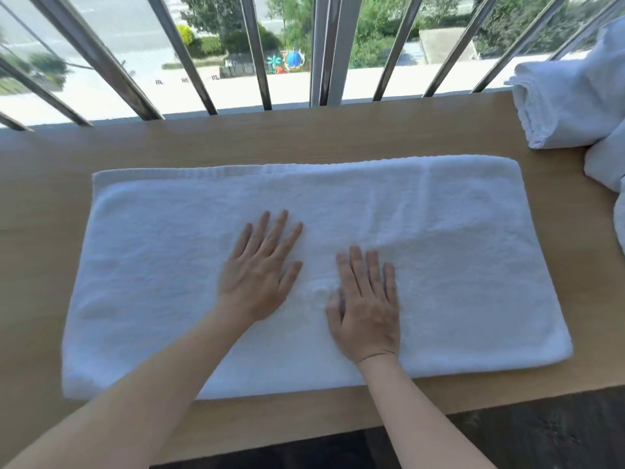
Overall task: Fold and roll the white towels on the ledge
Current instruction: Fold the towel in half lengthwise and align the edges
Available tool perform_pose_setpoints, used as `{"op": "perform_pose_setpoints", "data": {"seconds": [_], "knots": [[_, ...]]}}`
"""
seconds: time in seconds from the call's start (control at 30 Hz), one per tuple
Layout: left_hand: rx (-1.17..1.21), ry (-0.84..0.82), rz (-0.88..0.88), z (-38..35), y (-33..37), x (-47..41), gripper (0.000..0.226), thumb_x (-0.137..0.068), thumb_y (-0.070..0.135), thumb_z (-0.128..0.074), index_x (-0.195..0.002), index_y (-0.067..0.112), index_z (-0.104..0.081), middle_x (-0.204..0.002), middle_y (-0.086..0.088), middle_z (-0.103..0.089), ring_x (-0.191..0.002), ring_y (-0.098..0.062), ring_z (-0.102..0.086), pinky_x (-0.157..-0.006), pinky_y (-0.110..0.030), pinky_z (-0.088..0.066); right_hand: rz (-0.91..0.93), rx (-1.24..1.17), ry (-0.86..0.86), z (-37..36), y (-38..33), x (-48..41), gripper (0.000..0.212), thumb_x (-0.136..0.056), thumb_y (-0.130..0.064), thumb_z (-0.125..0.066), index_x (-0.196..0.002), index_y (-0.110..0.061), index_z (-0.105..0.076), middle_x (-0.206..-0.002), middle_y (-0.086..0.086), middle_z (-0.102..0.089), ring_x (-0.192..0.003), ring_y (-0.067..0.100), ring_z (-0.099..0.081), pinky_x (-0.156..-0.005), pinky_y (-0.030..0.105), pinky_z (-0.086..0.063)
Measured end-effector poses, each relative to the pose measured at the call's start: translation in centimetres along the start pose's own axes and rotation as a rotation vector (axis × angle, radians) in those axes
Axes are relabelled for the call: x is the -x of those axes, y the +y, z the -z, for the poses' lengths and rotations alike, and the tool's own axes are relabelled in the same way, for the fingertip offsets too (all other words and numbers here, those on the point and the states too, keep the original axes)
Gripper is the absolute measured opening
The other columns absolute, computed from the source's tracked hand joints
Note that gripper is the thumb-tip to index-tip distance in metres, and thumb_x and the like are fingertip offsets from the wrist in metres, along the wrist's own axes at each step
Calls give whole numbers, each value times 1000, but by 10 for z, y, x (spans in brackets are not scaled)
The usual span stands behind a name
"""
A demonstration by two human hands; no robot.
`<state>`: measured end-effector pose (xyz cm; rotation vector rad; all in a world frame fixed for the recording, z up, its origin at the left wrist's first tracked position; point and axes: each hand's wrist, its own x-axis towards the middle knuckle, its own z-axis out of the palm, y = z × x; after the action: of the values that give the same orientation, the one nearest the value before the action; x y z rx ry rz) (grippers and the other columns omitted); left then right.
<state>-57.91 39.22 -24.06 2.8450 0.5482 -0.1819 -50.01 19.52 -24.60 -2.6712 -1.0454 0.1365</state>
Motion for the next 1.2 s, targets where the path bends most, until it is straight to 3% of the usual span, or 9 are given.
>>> {"op": "perform_pose_setpoints", "data": {"seconds": [0.1, 0.27, 0.53, 0.67, 0.77, 0.87, 0.97, 1.07, 1.2], "knots": [[0, 23, 114, 7, -45, 22, 66, -99, 54, -26, -160, 30, -18, -168, 2, -11, -155, -24, -7, -126, -44, -5, -5, 8, -18, 1, -1, 1, 61, -96, -34, -34, -155, -18, -33, -163, 4, -25, -152, 26, -16, -122, 53, -17], [53, 45, 390, 11, -111, 62, 68, -98, 60, -13, -161, 35, -5, -169, 5, 1, -156, -20, 5, -126, -41, 2, -14, 12, -12, 0, -2, 1, 62, -95, -35, -35, -155, -19, -33, -163, 3, -25, -152, 25, -16, -122, 52, -16], [66, 20, 320, -5, -140, 179, 67, -100, 58, -18, -160, 36, -1, -169, 5, 4, -155, -18, 9, -125, -42, 1, -117, 58, -23, -1, -15, 3, 62, -95, -36, -30, -155, -22, -32, -163, 4, -25, -152, 26, -17, -123, 51, -13], [48, 1, 381, -7, -135, 192, 71, -98, 62, -13, -160, 34, 5, -169, 3, 9, -154, -19, 16, -125, -44, 4, -246, 56, -103, -11, -54, 14, 66, -97, -48, -20, -160, -28, -12, -167, 6, -4, -154, 29, 2, -122, 53, 3], [69, 5, 295, -7, -105, 169, 71, -98, 63, -12, -160, 32, 6, -168, 1, 12, -153, -22, 19, -125, -44, 8, -92, 108, -185, -23, -88, 29, 62, -101, -56, -11, -159, -35, 2, -166, 2, 12, -152, 26, 18, -121, 55, 9], [49, 5, 126, -14, -60, 138, 69, -100, 61, -13, -160, 32, 5, -168, 2, 13, -153, -21, 19, -125, -44, 9, -9, 113, -223, -29, -95, 32, 61, -102, -57, -11, -158, -38, 4, -165, -2, 17, -151, 21, 22, -120, 55, 12], [41, -9, 38, -22, -18, 105, 67, -101, 59, -10, -160, 32, 7, -167, 2, 16, -152, -21, 22, -124, -44, 12, -38, 115, -234, -24, -75, 29, 58, -103, -55, -10, -156, -42, 8, -164, -5, 21, -150, 15, 24, -119, 53, 15], [29, -14, -57, -28, 15, 75, 65, -102, 54, -13, -161, 29, -4, -169, 0, 5, -154, -24, 15, -124, -45, 9, -129, 111, -225, -10, -33, 20, 58, -101, -57, -7, -154, -44, 13, -163, -8, 24, -150, 15, 23, -119, 50, 16], [14, -27, -151, -30, 52, 36, 64, -102, 53, -8, -161, 29, 0, -168, 3, 8, -153, -25, 18, -124, -45, 13, -214, 140, -220, 16, 32, 11, 61, -99, -62, -4, -154, -45, 14, -164, -8, 21, -151, 15, 20, -121, 50, 14]]}}
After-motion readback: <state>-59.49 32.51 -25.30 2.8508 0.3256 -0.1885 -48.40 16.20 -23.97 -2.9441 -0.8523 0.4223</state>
